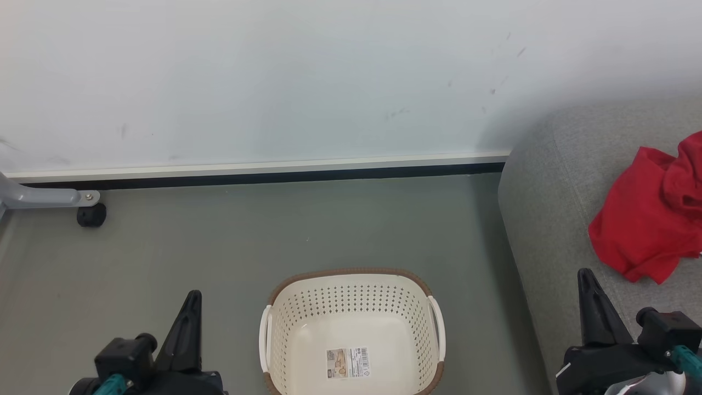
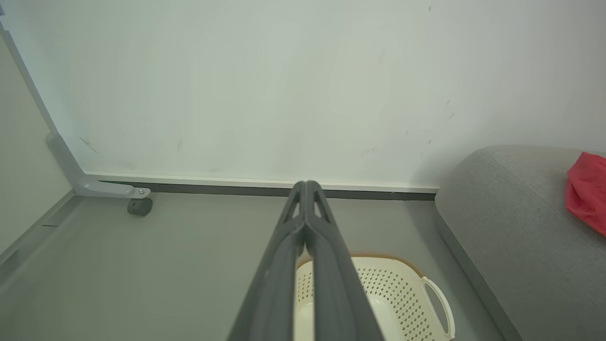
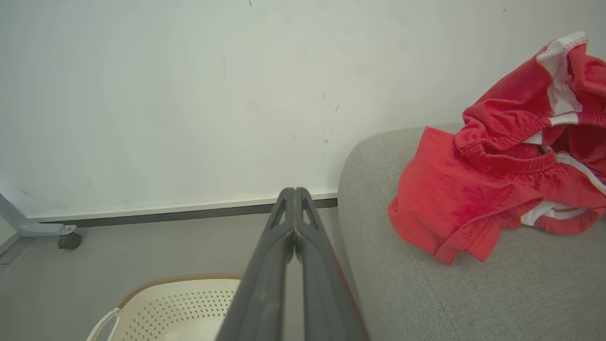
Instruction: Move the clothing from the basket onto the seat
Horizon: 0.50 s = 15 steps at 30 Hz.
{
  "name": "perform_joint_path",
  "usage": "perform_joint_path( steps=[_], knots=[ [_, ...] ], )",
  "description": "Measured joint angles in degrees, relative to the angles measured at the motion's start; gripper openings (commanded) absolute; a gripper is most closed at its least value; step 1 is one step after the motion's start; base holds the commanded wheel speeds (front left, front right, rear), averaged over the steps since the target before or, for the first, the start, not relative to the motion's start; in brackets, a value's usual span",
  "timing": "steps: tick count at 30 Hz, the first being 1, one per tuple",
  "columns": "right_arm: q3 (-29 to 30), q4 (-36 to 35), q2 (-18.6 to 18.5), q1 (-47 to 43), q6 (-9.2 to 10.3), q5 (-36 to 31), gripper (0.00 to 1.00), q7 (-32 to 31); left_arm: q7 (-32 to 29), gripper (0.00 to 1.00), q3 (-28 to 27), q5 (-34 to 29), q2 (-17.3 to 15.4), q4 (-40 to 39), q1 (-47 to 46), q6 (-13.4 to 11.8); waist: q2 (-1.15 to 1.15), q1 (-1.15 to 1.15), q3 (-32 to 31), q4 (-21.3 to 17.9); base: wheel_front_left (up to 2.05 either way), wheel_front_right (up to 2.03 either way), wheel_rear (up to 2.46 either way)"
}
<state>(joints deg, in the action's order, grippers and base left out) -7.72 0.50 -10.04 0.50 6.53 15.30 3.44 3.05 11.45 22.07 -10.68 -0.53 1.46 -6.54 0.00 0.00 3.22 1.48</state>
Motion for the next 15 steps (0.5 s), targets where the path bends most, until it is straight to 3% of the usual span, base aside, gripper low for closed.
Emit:
perform_joint_path(
  steps=[15],
  knots=[
    [2.8,2.7,1.3,0.2,-2.09,13.9,0.0,-2.0,-2.0,0.0,-3.0,12.7,1.5,2.6,-0.2,2.1,0.0,0.0,-0.6,-0.3,0.0,0.0,0.0]
  ],
)
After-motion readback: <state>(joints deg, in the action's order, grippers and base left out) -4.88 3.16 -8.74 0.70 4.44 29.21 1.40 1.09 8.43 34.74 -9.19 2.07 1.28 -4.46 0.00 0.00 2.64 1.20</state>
